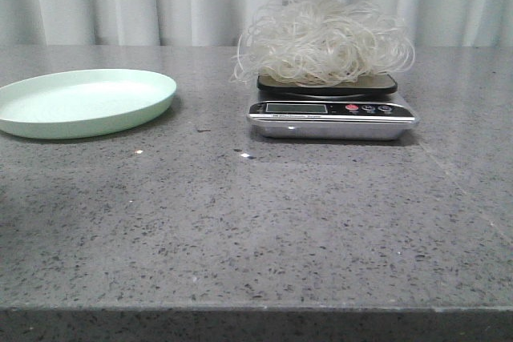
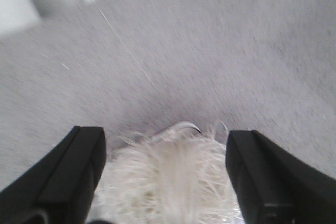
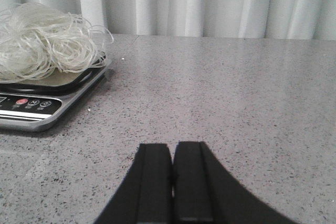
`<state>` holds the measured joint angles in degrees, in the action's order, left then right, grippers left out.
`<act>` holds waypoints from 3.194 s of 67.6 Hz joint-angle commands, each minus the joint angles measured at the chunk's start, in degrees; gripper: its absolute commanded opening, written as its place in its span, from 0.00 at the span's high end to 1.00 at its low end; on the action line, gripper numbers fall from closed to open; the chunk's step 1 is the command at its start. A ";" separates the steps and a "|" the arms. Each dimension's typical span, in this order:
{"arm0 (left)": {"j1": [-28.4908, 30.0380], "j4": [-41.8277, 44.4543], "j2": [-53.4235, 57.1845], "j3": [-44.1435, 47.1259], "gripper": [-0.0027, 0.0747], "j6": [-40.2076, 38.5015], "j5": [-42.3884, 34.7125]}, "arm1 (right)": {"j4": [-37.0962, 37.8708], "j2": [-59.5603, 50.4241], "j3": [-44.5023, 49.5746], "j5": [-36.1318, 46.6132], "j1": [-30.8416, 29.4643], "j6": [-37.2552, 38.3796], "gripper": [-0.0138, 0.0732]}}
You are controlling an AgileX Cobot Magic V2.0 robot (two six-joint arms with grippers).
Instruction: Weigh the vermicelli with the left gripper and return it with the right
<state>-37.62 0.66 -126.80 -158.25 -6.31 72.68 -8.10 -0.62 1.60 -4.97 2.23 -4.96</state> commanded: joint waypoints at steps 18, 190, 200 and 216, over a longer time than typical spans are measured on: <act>-0.28 11.05 15.29 2.49 0.26 2.16 -0.32 | 0.06 -0.89 -0.47 4.97 0.00 -0.44 0.67; -0.28 21.59 107.60 119.56 0.79 -15.07 -32.25 | 0.07 17.03 -25.03 0.47 -0.06 -0.86 0.67; -0.28 21.59 107.60 119.56 0.79 -15.07 -32.25 | 0.07 17.77 -25.03 1.41 -0.06 -0.86 0.67; -0.28 21.59 107.60 119.56 0.79 -15.07 -32.25 | 0.07 17.77 -25.03 4.61 -0.06 -0.86 0.67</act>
<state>-37.62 21.83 -18.65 -37.24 -20.86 44.64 -8.10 16.10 -21.24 -5.74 2.23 -5.16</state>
